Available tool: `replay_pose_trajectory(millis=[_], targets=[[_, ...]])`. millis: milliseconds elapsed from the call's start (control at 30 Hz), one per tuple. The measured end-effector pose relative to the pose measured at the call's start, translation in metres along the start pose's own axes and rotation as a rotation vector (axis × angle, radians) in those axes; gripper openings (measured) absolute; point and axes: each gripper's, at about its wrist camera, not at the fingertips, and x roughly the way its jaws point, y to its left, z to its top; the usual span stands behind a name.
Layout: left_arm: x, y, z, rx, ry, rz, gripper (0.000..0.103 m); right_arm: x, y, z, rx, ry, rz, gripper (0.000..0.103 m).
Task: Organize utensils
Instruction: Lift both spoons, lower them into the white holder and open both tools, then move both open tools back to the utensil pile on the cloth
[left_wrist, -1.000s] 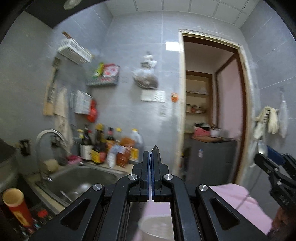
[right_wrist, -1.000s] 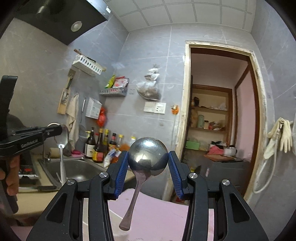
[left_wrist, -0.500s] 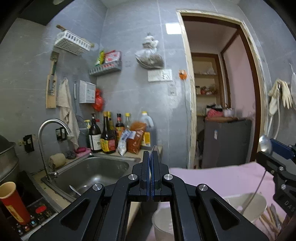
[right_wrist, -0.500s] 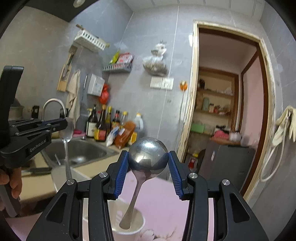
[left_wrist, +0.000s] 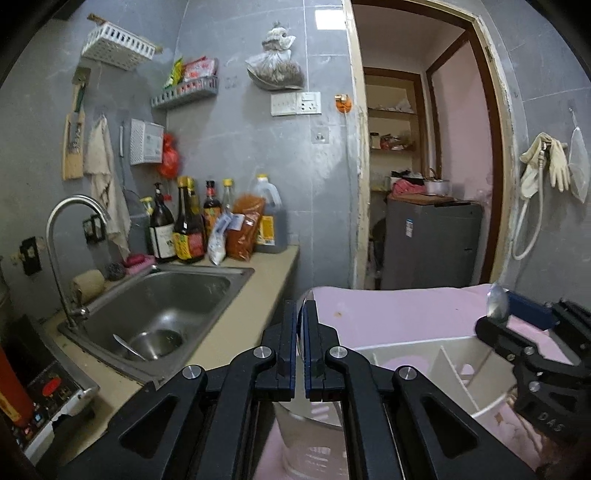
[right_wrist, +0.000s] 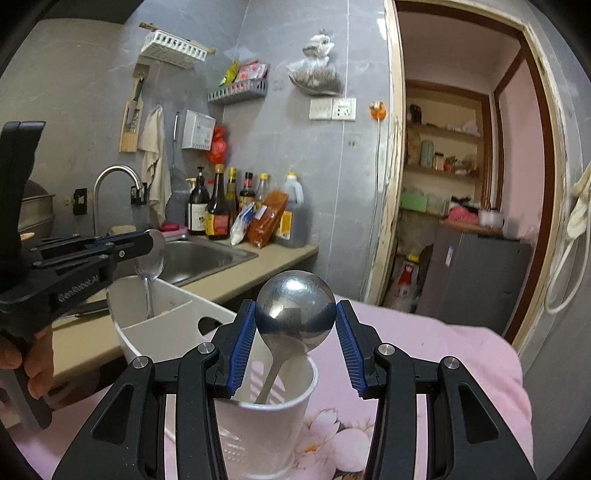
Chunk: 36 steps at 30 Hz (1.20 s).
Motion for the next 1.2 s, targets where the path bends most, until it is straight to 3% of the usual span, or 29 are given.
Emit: replay_pose_trajectory(millis=[133, 300, 500, 567, 767, 967, 1067, 1200], targets=[[-0.003, 0.000, 0.006, -0.024, 0.038, -0.062, 0.004, -0.005, -0.002, 0.003, 0.028, 0.010, 0.026, 0.042], [-0.013, 0.000, 0.013, -0.060, 0.018, -0.105, 0.008, -0.018, -0.002, 0.013, 0.033, -0.039, 0.029, 0.049], [-0.029, 0.000, 0.024, -0.128, -0.026, -0.176, 0.031, -0.044, -0.008, 0.024, 0.029, -0.132, -0.029, 0.057], [-0.035, -0.003, 0.027, -0.137, -0.043, -0.191, 0.039, -0.055, -0.014, 0.026, 0.033, -0.172, -0.059, 0.068], [-0.053, -0.021, 0.031, -0.145, -0.090, -0.254, 0.066, -0.092, -0.031, 0.025, 0.036, -0.266, -0.142, 0.085], [-0.066, -0.046, 0.029, -0.137, -0.125, -0.300, 0.084, -0.123, -0.050, 0.015, 0.040, -0.298, -0.216, 0.101], [-0.071, -0.061, 0.027, -0.115, -0.124, -0.325, 0.091, -0.134, -0.061, 0.007, 0.040, -0.289, -0.241, 0.103], [-0.071, -0.081, 0.021, -0.078, -0.089, -0.370, 0.092, -0.144, -0.072, -0.005, 0.028, -0.255, -0.269, 0.103]])
